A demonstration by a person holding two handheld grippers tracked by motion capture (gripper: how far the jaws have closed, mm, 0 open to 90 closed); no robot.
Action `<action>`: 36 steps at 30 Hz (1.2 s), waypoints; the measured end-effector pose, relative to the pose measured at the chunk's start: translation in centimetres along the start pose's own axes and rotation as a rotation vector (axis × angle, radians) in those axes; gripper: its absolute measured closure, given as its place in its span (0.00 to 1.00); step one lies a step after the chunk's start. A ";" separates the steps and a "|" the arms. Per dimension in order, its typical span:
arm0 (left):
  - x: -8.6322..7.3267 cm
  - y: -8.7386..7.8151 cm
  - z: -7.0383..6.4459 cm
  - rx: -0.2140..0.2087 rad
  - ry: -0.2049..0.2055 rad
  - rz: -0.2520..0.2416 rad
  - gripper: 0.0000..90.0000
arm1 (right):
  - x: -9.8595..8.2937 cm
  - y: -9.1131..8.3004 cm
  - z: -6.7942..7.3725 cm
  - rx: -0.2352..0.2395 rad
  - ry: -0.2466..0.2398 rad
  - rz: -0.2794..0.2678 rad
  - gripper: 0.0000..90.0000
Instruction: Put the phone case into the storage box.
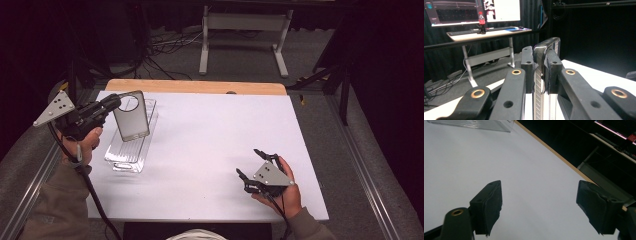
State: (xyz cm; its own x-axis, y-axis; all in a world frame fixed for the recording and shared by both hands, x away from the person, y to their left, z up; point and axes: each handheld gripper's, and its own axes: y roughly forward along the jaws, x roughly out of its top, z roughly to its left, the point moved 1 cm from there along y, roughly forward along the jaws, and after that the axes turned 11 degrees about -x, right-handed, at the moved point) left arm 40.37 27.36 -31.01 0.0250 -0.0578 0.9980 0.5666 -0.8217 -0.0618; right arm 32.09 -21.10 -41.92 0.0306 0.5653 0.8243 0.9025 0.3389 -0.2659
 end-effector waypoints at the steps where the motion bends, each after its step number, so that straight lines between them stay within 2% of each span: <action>1: 0.0 0.0 0.1 0.005 0.002 0.002 0.90 | -0.1 0.0 0.0 0.004 0.005 0.002 0.25; 2: -0.1 0.0 0.2 0.008 -0.001 -0.010 0.90 | -0.1 0.0 0.0 0.008 0.008 0.001 0.25; 20: -1.0 0.2 2.0 0.067 -0.007 0.017 0.90 | -0.2 -0.2 -0.3 0.003 0.026 -0.009 0.26; 29: -1.3 0.6 3.8 0.057 -0.022 0.027 0.90 | -0.2 0.2 0.1 0.015 0.021 0.004 0.26; 36: -1.7 2.1 5.4 0.056 -0.026 0.077 0.90 | -0.3 0.4 0.2 0.012 0.032 0.011 0.27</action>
State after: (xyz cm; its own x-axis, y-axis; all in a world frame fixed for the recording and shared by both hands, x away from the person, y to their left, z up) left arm 45.94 28.76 -32.76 0.0909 -0.1040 0.9904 0.6075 -0.7822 -0.1379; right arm 32.35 -21.04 -42.37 0.0540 0.5445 0.8370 0.8969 0.3420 -0.2803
